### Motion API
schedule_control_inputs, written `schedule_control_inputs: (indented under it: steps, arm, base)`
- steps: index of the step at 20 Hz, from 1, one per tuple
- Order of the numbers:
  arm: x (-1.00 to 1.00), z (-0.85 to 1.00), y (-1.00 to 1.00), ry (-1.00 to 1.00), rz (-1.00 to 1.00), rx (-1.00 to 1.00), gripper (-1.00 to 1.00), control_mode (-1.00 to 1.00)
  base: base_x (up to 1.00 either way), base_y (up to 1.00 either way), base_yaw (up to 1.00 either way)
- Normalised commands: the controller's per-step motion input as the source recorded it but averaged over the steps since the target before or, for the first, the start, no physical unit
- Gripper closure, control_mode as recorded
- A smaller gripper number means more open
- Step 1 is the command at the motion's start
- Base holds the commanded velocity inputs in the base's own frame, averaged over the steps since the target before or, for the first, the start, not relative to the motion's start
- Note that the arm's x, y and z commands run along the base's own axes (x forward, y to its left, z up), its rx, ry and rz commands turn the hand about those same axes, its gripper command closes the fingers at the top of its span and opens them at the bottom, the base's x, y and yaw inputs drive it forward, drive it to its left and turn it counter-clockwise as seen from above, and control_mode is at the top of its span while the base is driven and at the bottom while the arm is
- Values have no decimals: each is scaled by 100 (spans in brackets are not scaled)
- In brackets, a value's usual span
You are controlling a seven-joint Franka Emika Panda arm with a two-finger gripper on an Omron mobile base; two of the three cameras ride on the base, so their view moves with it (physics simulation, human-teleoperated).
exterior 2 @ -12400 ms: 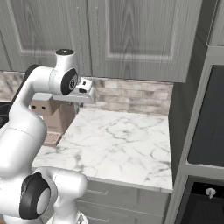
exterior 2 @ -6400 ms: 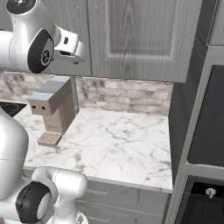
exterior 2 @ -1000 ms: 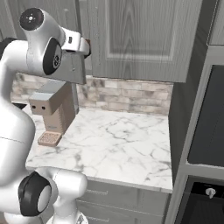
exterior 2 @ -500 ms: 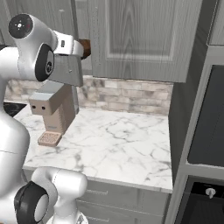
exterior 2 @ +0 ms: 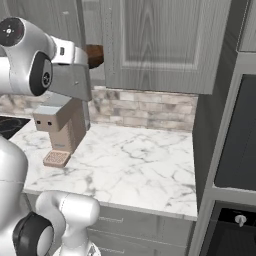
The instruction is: Move the bowls from the cabinet to the plates on the dining table.
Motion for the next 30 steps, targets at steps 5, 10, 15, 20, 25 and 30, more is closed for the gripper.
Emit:
schedule_control_inputs:
  steps: [5,10,15,20,25,30]
  arm:
    - [-27,0,58,0,0,0,100,-100]
    - [-28,0,59,0,0,0,100,-100]
    - [-30,0,62,0,0,0,100,-100]
    - [-34,0,62,0,0,0,100,-100]
    - [-37,0,58,0,0,0,100,-100]
    - [-39,0,56,0,0,0,100,-100]
  base:
    - [0,0,0]
    - [0,0,0]
    - [0,0,0]
    - [0,0,0]
    - [0,0,0]
    - [0,0,0]
